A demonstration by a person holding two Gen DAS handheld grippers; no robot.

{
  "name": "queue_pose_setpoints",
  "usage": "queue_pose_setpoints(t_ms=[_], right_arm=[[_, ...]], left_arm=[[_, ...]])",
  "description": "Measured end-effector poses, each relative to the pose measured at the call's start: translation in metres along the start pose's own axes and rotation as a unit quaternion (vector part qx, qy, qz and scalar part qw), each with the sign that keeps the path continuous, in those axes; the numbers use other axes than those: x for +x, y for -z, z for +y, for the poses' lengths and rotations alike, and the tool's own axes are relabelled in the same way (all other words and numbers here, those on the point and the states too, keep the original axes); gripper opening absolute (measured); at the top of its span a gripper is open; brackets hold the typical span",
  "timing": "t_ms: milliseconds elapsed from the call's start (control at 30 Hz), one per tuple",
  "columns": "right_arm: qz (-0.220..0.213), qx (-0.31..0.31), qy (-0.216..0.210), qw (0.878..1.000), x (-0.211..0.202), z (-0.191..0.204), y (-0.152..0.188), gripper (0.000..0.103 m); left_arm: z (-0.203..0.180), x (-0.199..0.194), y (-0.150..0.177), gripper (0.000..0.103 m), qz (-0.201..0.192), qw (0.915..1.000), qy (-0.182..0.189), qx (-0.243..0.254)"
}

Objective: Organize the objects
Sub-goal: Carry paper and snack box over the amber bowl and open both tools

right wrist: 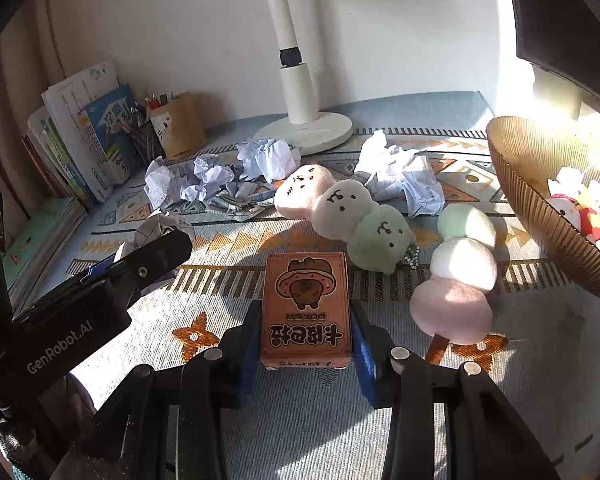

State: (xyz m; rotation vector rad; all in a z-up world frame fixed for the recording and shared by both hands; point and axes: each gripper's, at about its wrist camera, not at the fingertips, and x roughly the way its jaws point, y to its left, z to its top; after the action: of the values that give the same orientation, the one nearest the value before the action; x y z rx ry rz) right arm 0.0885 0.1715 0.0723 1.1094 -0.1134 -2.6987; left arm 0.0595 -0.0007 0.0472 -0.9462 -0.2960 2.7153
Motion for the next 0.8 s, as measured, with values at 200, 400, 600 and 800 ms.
queue_pose_setpoints(t_ms=[200,400,600,800], right_arm=[[-0.078,0.080,0.057,0.992,-0.069,-0.071,-0.031,0.040],[-0.130,0.145,0.155,0.968,-0.120,-0.153,-0.055,0.040],[-0.113,0.181,0.170,0.962,-0.114,-0.206,-0.061,0.040],[-0.093,0.190,0.178,0.961,-0.108,-0.220,-0.061,0.049]], left_arm=[[-0.062,-0.010,-0.021,0.052,-0.015,0.9969,0.074,0.020],[-0.156,0.014,-0.066,0.052,-0.005,0.9830,0.176,0.054],[-0.219,0.074,-0.077,0.053,0.041,0.9716,0.221,0.074],[-0.225,0.095,-0.080,0.088,0.058,0.9732,0.212,0.069]])
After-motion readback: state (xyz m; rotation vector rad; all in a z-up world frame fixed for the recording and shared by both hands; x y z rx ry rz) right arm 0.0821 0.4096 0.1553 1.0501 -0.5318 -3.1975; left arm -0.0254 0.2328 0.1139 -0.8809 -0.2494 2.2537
